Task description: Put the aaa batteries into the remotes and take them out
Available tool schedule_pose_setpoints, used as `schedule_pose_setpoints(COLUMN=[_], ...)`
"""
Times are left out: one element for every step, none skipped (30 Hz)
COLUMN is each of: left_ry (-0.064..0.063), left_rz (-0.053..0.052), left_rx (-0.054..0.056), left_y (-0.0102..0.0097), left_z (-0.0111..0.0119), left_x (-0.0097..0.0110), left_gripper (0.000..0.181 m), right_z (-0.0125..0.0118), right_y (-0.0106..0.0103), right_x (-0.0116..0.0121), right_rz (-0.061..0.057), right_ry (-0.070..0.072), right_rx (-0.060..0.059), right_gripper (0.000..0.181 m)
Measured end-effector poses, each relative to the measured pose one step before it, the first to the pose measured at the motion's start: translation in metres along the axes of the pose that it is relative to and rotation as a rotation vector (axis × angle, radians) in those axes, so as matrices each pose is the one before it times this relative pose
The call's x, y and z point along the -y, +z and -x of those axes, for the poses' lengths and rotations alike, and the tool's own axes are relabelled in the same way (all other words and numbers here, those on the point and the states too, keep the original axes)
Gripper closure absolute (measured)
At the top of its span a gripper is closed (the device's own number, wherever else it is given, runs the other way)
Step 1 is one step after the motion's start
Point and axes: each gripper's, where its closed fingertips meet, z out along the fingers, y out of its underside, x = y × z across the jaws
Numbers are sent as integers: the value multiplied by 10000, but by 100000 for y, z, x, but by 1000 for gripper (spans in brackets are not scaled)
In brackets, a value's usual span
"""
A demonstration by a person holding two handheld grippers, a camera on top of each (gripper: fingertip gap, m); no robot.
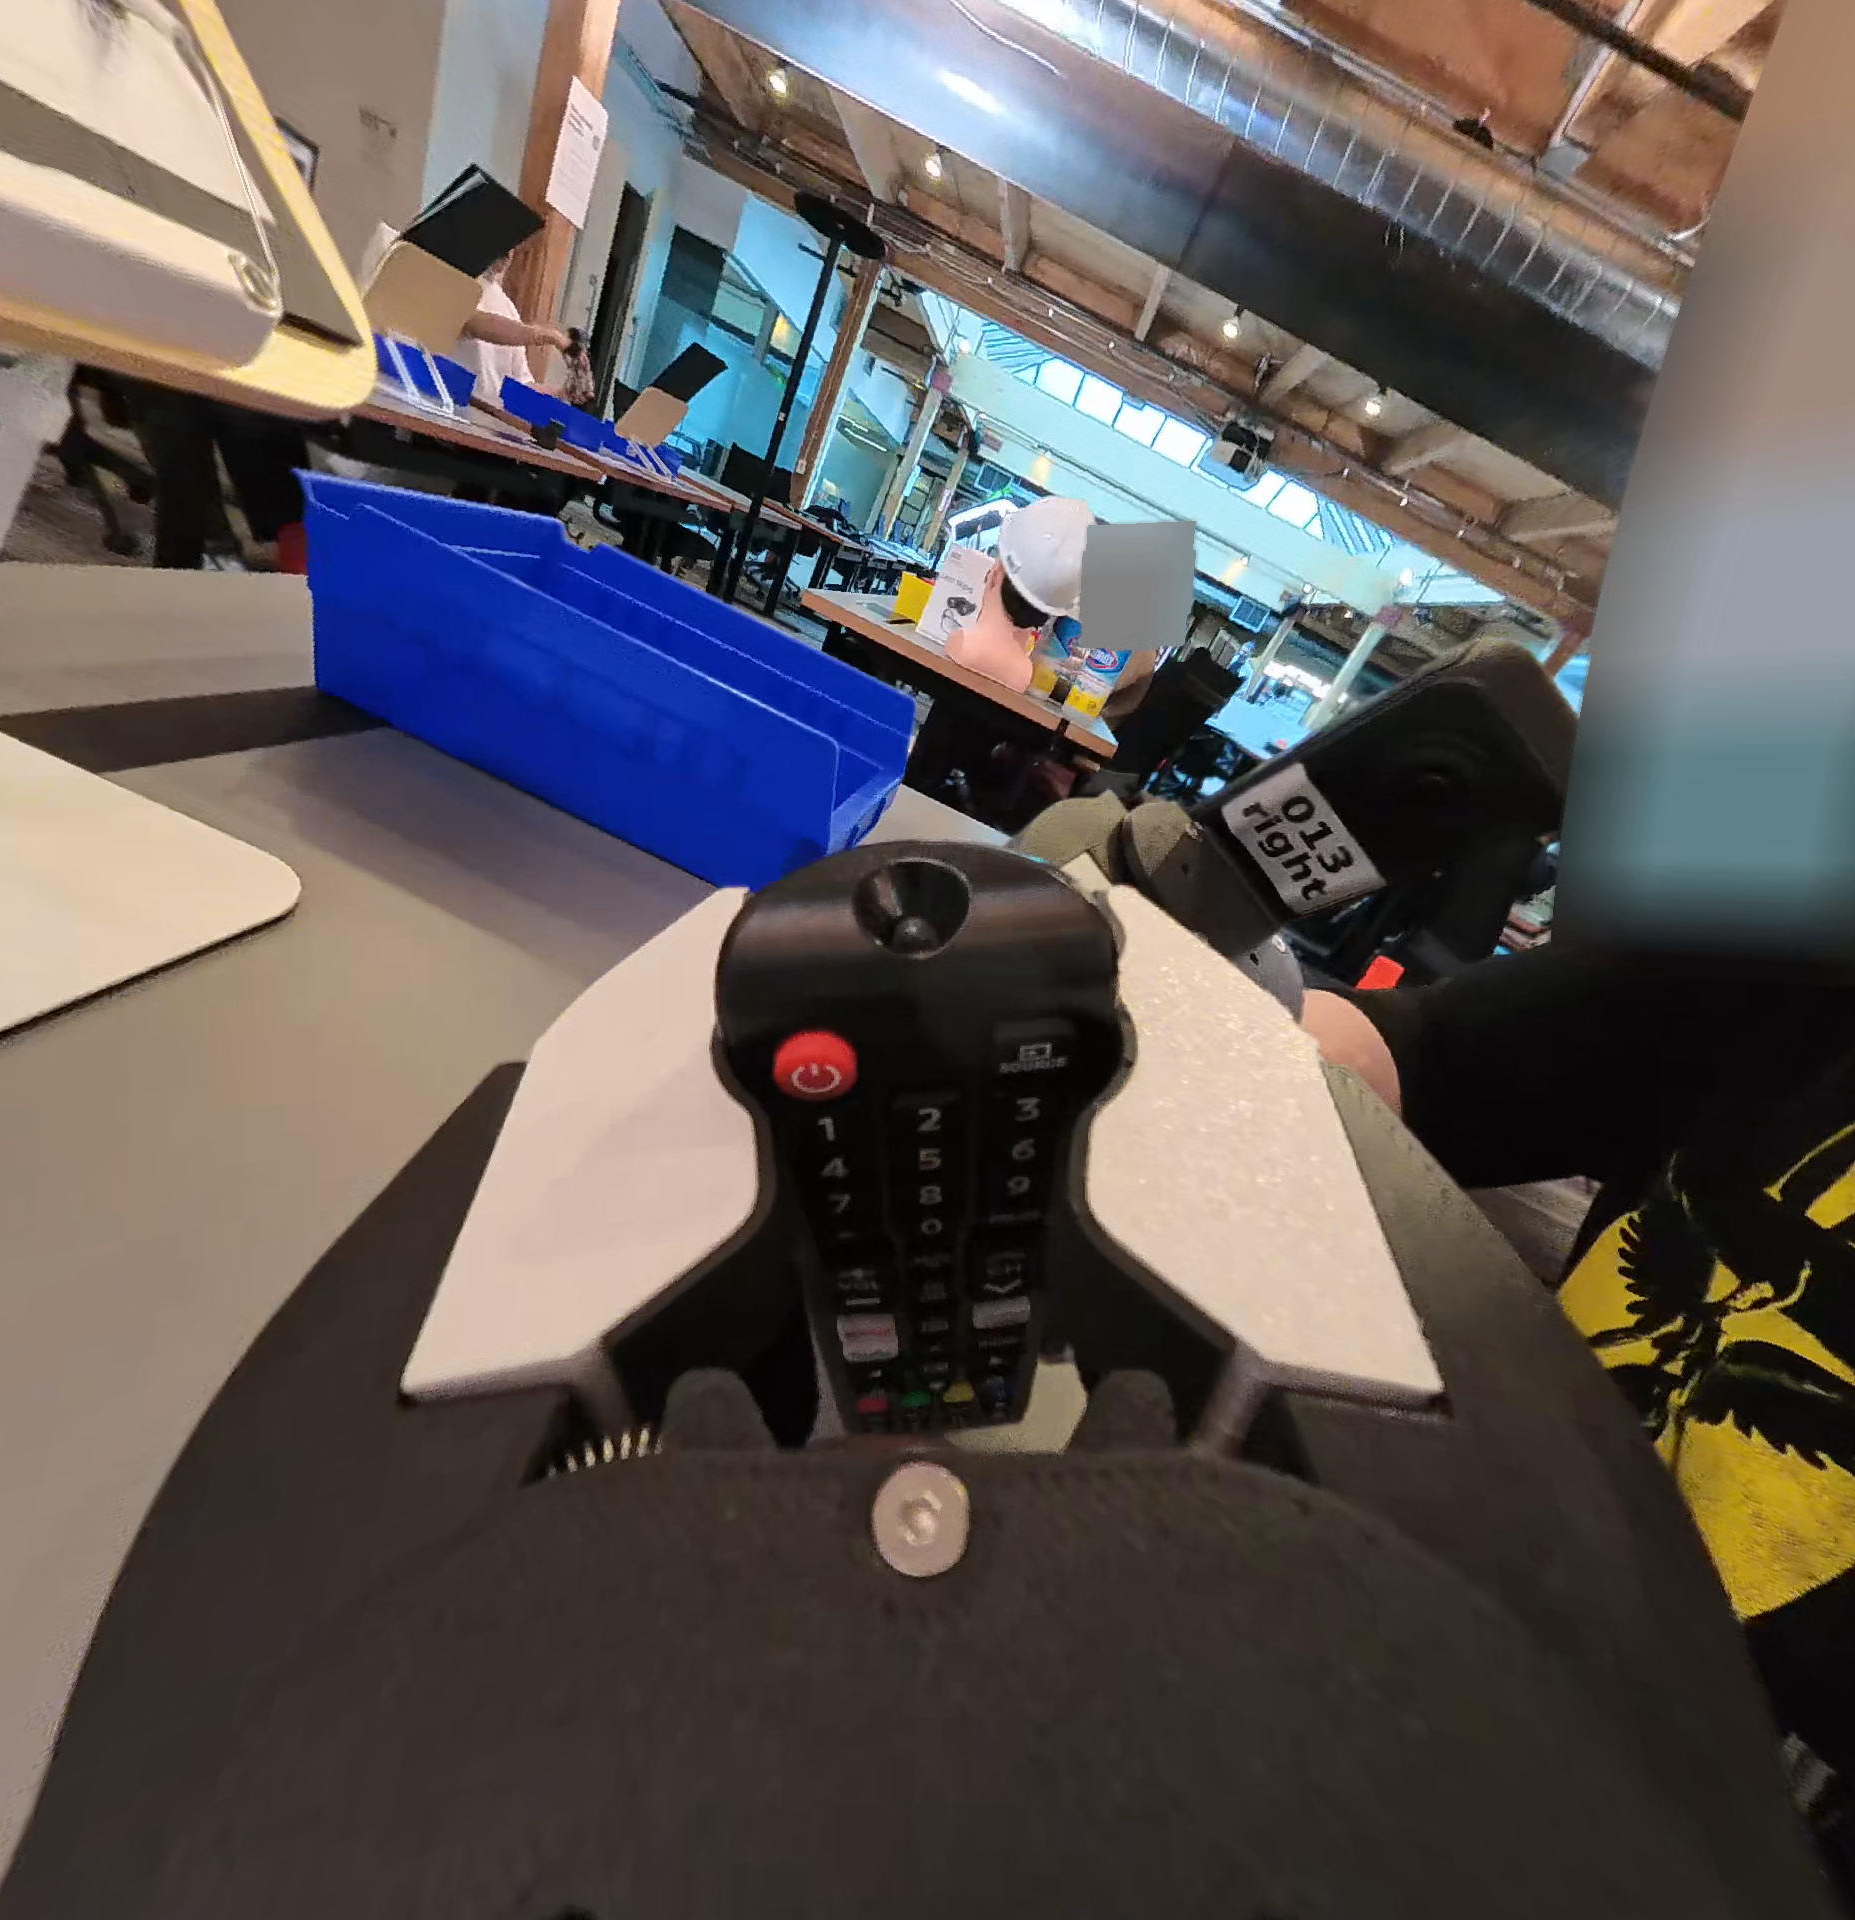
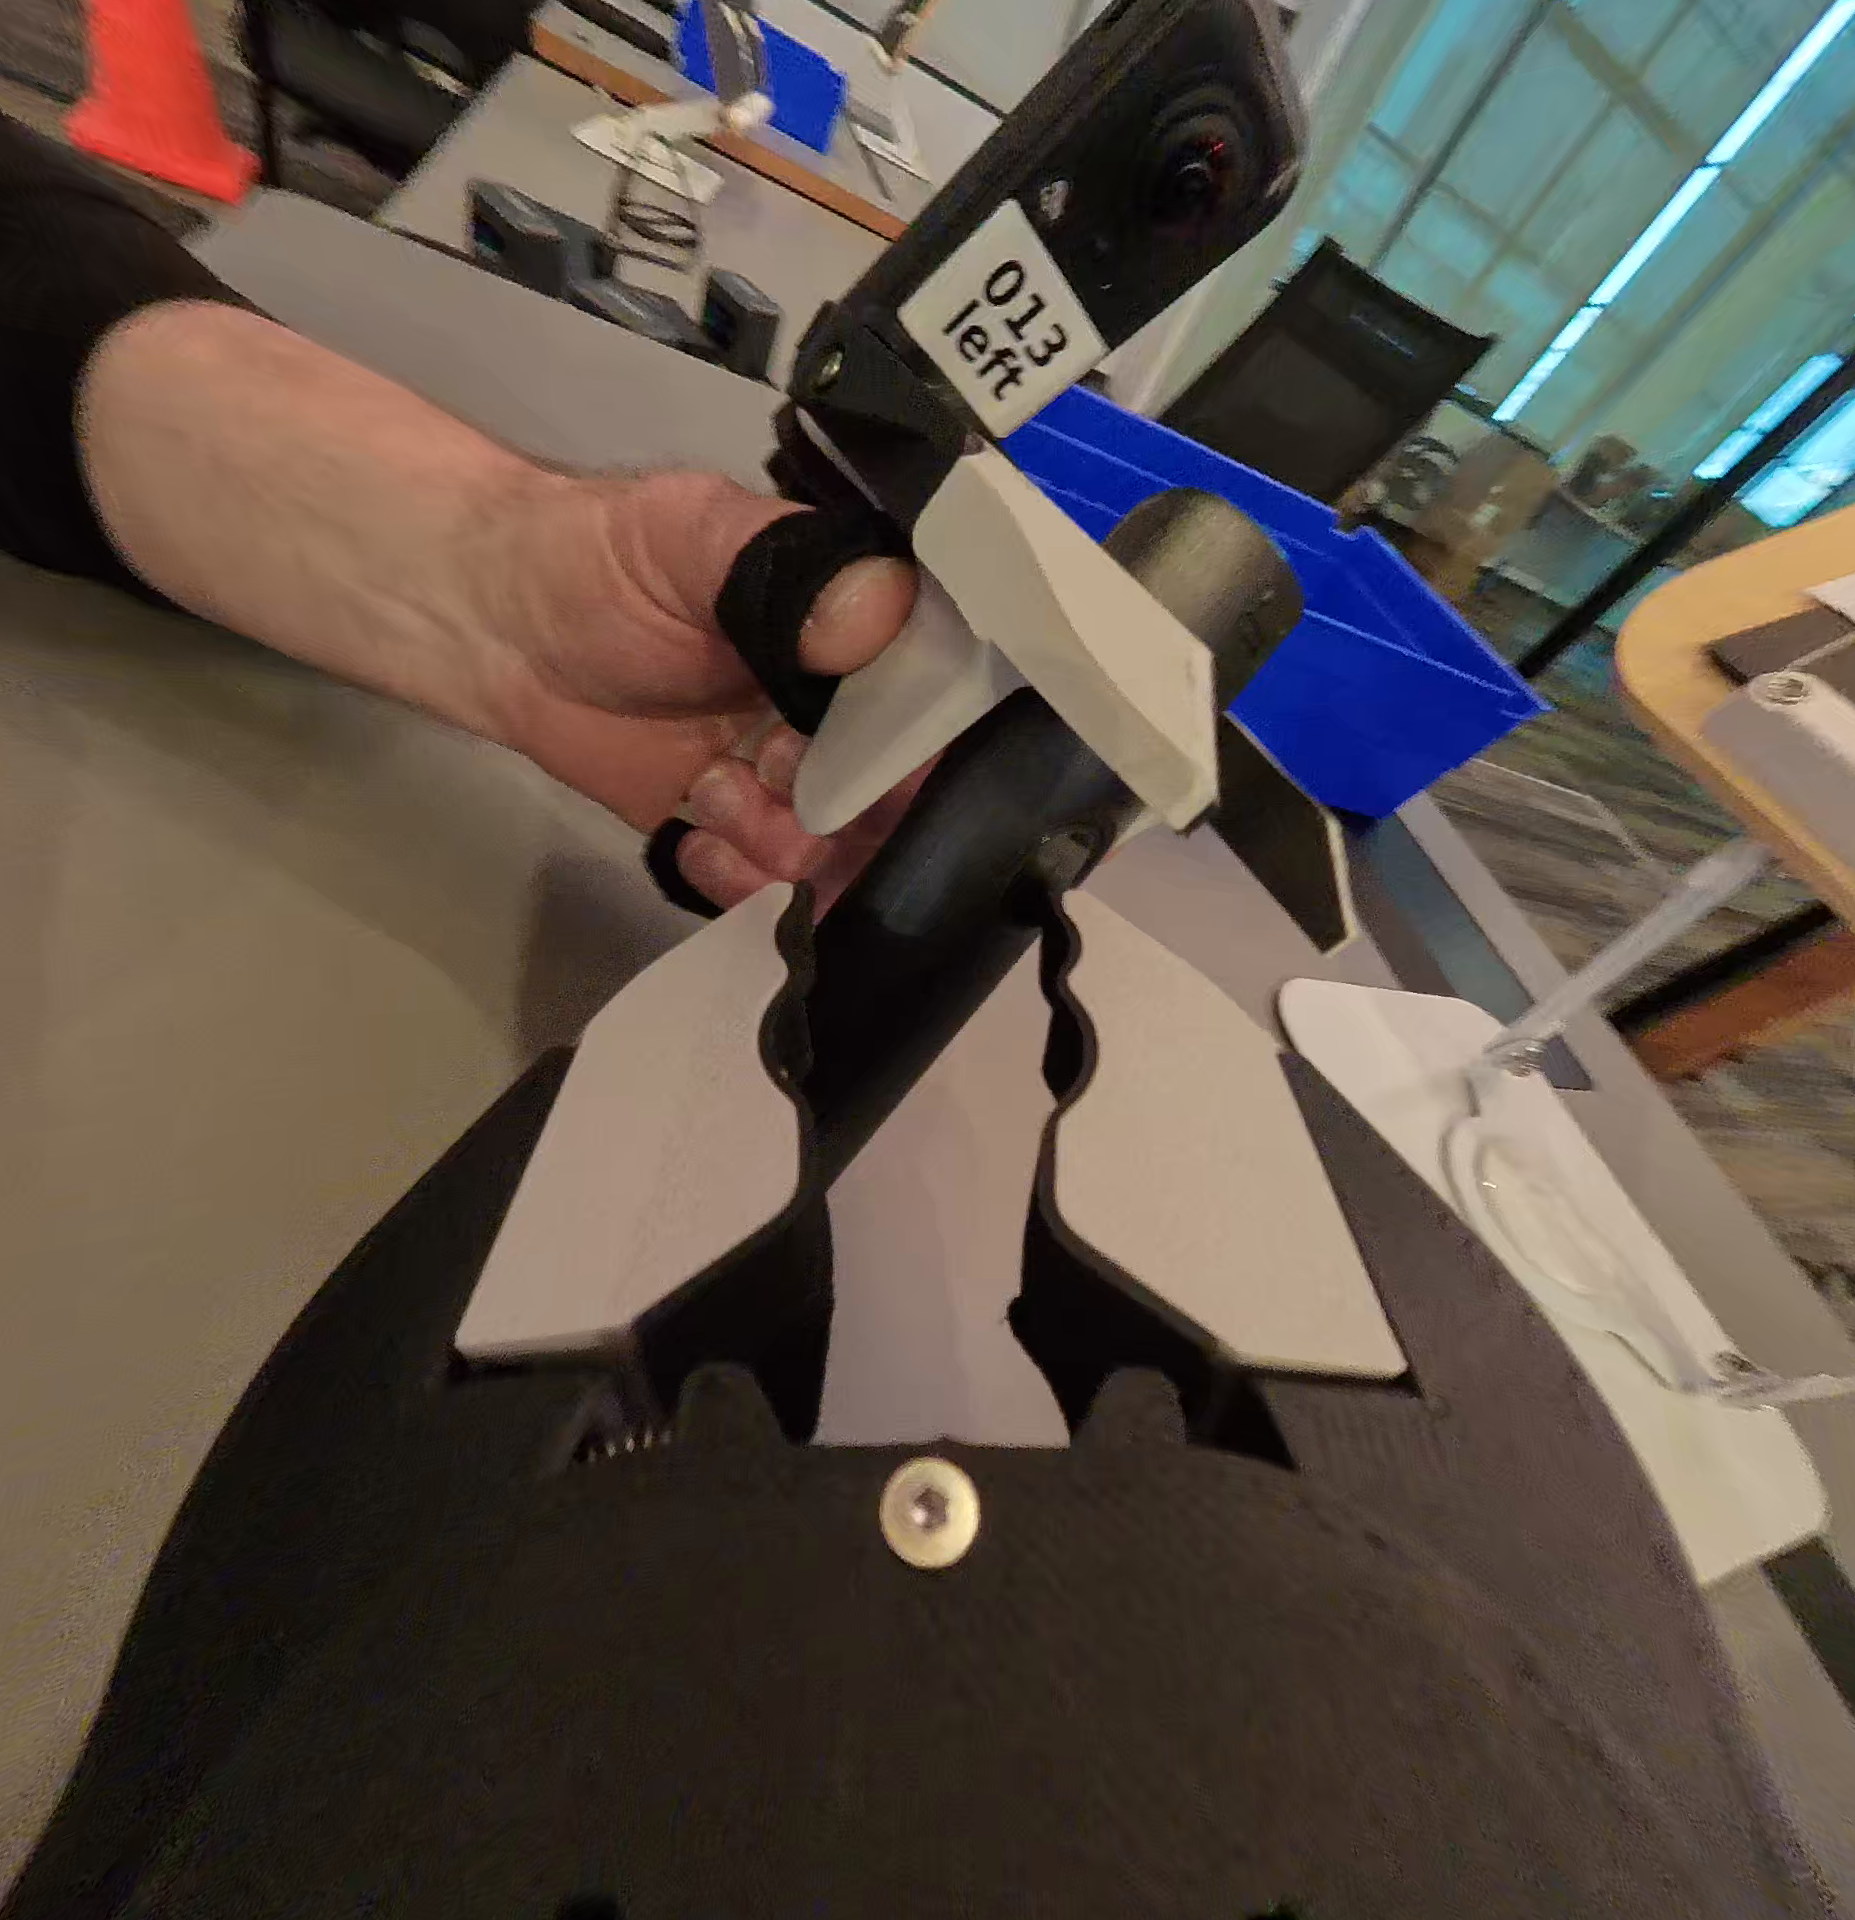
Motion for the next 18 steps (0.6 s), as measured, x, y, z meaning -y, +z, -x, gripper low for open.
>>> schedule_pose_setpoints(left_ry=[-61,-116,-158,-61,-85,-119,-96,-4,-19,-14,-59,-22,5,29,23,-43,-12,-23], left_rz=[59,-41,-80,-21,-19,-53,-3,-14,9,28,-49,2,66,13,9,-30,64,4], left_rx=[-30,7,33,-5,-20,7,-30,-33,36,32,5,69,34,-34,45,52,11,31], left_y=[13,-45,-132,-118,-78,-94,-53,-32,-54,-60,-59,-18,3,3,6,-16,-24,-22], left_z=[79,122,236,151,87,174,104,-23,61,90,80,105,28,-62,35,86,60,79], left_x=[-230,-58,38,-14,12,0,-58,1,-14,-33,13,-7,-35,-17,-12,13,-43,-6], left_gripper=[122,122,122,122,122,122,122,121,121,121,121,121,121,121,121,121,121,121], right_z=[-3,106,44,14,-6,1,18,51,18,17,10,-9,-8,-1,10,-9,-13,-26], right_y=[260,301,215,97,67,60,56,38,30,44,55,42,15,-11,-12,8,30,41], right_x=[-80,-96,-85,-58,-30,-57,-84,-34,-5,-30,-40,-49,-28,-17,-20,-30,-40,-18], right_rz=[51,25,13,77,91,44,51,76,59,65,79,93,123,166,156,118,140,193], right_ry=[-12,7,-46,-135,-212,-86,-12,-142,-180,-89,-68,-91,-99,-183,-268,-190,-141,-237], right_rx=[-37,-1,-96,-77,-68,20,90,33,-34,1,17,20,13,-9,-2,54,98,41], right_gripper=[141,139,137,138,139,140,140,140,140,141,141,141,142,142,142,143,143,143])
